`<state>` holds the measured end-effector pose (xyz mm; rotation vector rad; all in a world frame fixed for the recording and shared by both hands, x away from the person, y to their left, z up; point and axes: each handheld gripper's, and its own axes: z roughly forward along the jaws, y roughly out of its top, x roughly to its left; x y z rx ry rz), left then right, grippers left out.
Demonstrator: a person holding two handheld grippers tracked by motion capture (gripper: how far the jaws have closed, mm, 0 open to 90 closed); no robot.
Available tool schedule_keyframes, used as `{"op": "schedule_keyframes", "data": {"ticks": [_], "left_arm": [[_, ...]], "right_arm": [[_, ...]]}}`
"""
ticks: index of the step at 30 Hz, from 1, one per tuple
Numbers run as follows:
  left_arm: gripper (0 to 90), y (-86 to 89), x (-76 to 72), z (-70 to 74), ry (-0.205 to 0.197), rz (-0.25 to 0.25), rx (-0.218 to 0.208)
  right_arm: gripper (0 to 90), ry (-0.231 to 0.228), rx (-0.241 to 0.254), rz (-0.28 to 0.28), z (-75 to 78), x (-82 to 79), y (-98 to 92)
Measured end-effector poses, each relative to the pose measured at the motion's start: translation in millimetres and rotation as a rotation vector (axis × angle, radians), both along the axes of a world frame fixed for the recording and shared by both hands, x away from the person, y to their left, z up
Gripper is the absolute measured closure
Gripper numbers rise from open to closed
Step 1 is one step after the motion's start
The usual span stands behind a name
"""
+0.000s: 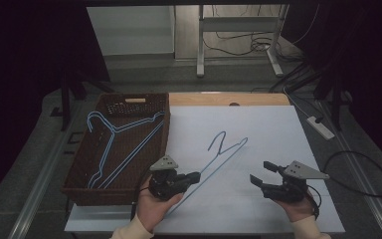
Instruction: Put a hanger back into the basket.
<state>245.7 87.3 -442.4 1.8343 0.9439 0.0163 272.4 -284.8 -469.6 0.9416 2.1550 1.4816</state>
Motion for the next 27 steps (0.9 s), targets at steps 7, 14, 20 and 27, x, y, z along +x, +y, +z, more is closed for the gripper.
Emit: {"op": "schedule_keyframes", "data": {"ticks": [7, 14, 20, 27], "left_arm": [[87.4, 18.6, -1.2, 19.4, -0.031, 0.016, -0.042], [87.4, 44.0, -0.4, 38.0, -0.076, 0.032, -0.069], [87.5, 68.0, 0.6, 47.3, -0.123, 0.061, -0.091], [87.5, 97.4, 1.1, 56.4, -0.156, 0.116, -0.128]], "right_arm": [[27.1, 0.004, -0.002, -0.009, -0.2, 0.8, -1.0], [27.1, 0.018, -0.019, -0.024, -2.0, 2.4, -1.5], [27.1, 0.023, -0.027, -0.025, -2.6, 3.0, -1.3], [27.1, 0.028, -0.03, -0.026, -3.5, 3.7, -1.3]]}}
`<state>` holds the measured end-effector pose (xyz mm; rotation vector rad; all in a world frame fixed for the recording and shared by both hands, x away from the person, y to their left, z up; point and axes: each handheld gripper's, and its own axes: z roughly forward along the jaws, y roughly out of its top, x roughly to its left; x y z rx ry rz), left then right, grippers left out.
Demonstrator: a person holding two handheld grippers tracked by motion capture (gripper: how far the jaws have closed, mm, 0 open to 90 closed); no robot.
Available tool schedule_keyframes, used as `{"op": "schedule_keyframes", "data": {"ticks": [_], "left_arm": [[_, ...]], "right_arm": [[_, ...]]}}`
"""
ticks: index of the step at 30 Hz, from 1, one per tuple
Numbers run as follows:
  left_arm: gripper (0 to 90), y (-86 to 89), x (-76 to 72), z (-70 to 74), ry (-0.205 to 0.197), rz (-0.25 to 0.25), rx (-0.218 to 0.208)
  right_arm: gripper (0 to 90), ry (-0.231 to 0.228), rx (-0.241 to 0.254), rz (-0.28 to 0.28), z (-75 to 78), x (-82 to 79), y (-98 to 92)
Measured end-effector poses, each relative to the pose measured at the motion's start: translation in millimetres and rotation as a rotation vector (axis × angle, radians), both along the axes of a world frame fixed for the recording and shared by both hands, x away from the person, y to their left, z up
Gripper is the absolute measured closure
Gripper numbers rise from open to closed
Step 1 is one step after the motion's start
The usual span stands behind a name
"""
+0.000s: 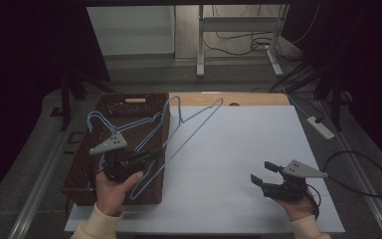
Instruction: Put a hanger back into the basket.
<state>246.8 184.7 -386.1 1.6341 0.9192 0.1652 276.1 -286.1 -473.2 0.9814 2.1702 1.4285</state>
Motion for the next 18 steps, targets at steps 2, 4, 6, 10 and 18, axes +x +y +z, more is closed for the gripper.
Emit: {"op": "schedule_keyframes", "data": {"ticks": [2, 4, 6, 10, 18], "left_arm": [[87.4, 8.1, 0.0, 1.3, -0.006, 0.019, -0.011], [87.5, 16.4, 0.5, 1.7, -0.013, 0.033, -0.022], [87.5, 27.7, 1.1, 2.3, -0.017, 0.06, -0.032], [87.5, 43.1, 1.9, 3.3, -0.027, 0.09, -0.038], [87.5, 65.6, 4.4, 2.1, -0.035, 0.131, -0.02]], "right_arm": [[27.1, 0.0, -0.005, 0.0, -0.3, 0.1, 0.2], [27.1, -0.001, -0.01, 0.0, -1.0, 0.5, 0.6], [27.1, 0.0, -0.013, 0.001, -1.4, 0.6, 1.0], [27.0, 0.003, -0.02, -0.002, -2.2, 0.9, 1.3], [26.9, 0.007, -0.026, -0.005, -3.3, 1.6, 1.1]]}}
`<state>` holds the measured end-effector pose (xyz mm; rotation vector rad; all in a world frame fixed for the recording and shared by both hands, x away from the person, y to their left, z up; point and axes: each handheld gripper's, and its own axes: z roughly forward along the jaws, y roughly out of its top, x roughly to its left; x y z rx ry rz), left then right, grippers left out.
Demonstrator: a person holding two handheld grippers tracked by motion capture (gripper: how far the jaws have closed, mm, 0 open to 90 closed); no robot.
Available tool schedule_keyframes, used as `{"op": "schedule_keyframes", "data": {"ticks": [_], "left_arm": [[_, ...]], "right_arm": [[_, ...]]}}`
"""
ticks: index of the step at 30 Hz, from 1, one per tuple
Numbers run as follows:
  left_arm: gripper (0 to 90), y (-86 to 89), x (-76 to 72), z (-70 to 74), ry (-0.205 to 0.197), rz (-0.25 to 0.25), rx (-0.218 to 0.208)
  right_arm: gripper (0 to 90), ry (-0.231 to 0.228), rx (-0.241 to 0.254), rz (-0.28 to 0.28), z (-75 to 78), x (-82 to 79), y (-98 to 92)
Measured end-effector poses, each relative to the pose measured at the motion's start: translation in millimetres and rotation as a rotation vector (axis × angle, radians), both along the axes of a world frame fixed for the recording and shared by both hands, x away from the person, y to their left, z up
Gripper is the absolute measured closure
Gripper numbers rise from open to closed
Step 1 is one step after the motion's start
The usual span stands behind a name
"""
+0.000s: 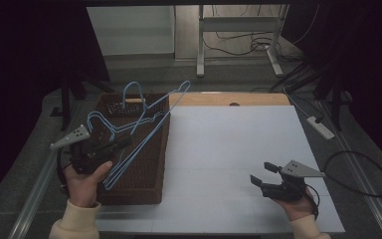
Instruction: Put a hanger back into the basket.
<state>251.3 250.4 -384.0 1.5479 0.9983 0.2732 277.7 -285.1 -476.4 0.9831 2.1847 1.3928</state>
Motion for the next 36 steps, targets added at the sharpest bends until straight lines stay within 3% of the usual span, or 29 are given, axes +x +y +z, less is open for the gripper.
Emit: {"op": "schedule_keyframes", "data": {"ticks": [7, 20, 23, 36], "left_arm": [[87.5, 21.2, 7.8, -9.9, 0.027, 0.036, 0.02], [87.5, 40.4, 18.5, -16.8, 0.068, 0.065, 0.062], [87.5, 47.3, 23.7, -20.2, 0.093, 0.063, 0.064], [87.5, 54.1, 43.5, -36.6, 0.214, 0.053, 0.174]], "right_arm": [[26.9, 0.0, -0.006, 0.001, -0.7, 0.2, 0.2], [26.9, 0.001, -0.01, 0.003, -1.0, 0.3, 0.4], [26.9, 0.001, -0.009, 0.0, -1.0, 0.5, 0.1], [26.9, 0.003, -0.014, 0.006, -2.1, 0.8, 2.4]]}}
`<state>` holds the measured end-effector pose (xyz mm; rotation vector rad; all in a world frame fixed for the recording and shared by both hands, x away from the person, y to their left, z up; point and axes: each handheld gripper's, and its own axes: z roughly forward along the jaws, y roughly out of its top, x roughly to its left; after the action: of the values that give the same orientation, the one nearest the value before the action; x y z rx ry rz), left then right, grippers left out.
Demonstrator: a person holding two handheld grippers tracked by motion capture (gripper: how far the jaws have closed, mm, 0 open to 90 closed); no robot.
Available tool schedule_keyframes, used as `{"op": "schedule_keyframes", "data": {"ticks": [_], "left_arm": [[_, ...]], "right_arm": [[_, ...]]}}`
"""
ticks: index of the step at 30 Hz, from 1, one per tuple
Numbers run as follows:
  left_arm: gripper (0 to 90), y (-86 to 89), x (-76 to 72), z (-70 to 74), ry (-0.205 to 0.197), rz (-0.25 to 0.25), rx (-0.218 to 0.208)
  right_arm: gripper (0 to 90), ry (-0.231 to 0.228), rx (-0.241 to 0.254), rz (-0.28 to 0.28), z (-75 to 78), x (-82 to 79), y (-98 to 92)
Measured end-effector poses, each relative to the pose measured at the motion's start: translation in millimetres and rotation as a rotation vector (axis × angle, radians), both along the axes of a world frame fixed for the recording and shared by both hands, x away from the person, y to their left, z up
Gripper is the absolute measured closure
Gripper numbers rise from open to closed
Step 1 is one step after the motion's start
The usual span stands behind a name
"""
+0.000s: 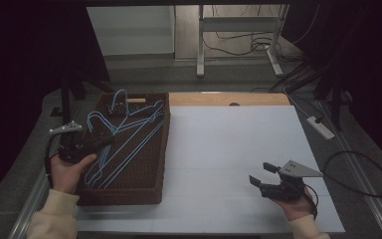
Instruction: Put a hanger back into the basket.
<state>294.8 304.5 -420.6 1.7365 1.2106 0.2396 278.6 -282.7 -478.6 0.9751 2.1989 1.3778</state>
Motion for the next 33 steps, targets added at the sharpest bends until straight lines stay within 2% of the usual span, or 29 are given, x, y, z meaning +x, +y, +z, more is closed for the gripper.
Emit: {"op": "schedule_keyframes", "data": {"ticks": [4, 7, 13, 17, 18, 19, 22, 24, 25, 28, 33], "left_arm": [[87.5, -3.0, 2.5, -2.8, 0.017, -0.025, 0.021], [87.4, -2.6, 7.3, -6.6, 0.051, -0.035, 0.024], [87.3, 1.3, 15.7, -14.2, 0.123, -0.014, 0.037], [87.3, 2.8, 17.1, -16.4, 0.175, 0.045, 0.127], [87.3, 2.8, 17.1, -16.4, 0.175, 0.045, 0.127], [87.2, 2.9, 18.4, -18.9, 0.202, 0.058, 0.159], [87.1, 3.0, 20.5, -21.9, 0.229, 0.089, 0.213], [87.0, 3.0, 21.3, -22.9, 0.237, 0.098, 0.229], [86.9, 2.5, 22.7, -25.1, 0.254, 0.112, 0.264], [86.7, 0.6, 24.0, -28.6, 0.27, 0.124, 0.306], [84.7, 0.6, 26.4, -31.6, 0.287, 0.125, 0.313]], "right_arm": [[26.9, 0.0, 0.001, 0.0, -0.2, 0.0, -0.2], [26.9, 0.003, -0.001, 0.001, -0.6, 0.5, 0.3], [26.9, 0.006, -0.006, 0.005, -0.7, 0.3, 1.0], [26.7, 0.011, -0.003, 0.006, -0.7, 0.3, 1.4], [26.7, 0.011, -0.003, 0.008, -0.5, 0.0, 2.2], [26.6, 0.01, -0.005, 0.011, -0.5, 0.0, 2.8], [26.6, 0.013, -0.01, 0.016, -0.7, -0.2, 4.3], [26.5, 0.015, -0.01, 0.016, -0.7, -0.2, 4.5], [26.4, 0.018, -0.004, 0.015, -0.6, -0.2, 4.5], [26.4, 0.02, 0.007, 0.015, -0.1, -0.3, 4.4], [26.3, 0.025, 0.002, 0.02, -0.6, -0.2, 5.5]]}}
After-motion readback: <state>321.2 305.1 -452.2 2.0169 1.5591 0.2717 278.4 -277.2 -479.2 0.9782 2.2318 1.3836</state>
